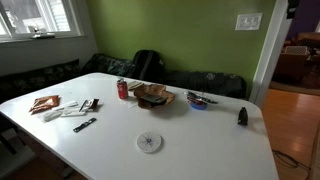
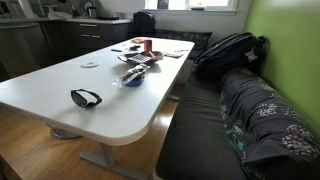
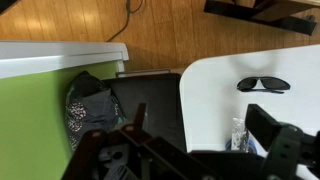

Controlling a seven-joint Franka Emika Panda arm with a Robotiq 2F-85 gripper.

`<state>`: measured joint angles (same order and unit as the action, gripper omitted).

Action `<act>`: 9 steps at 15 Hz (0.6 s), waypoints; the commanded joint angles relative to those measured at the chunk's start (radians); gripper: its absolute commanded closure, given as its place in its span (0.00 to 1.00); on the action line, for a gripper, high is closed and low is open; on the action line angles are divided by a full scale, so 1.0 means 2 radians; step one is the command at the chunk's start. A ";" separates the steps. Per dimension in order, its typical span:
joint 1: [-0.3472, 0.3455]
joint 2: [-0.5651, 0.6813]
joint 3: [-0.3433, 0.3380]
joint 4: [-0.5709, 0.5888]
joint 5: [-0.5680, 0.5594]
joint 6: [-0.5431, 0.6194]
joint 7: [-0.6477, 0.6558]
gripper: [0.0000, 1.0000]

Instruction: Move the wooden tray forwards

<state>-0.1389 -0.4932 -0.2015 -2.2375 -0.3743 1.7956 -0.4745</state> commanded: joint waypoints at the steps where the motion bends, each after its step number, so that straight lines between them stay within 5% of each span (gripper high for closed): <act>1: 0.005 0.000 -0.004 0.002 -0.002 -0.002 0.002 0.00; 9: 0.067 0.108 0.016 0.013 0.017 0.094 -0.060 0.00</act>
<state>-0.0629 -0.4137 -0.1863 -2.2397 -0.3682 1.9027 -0.5389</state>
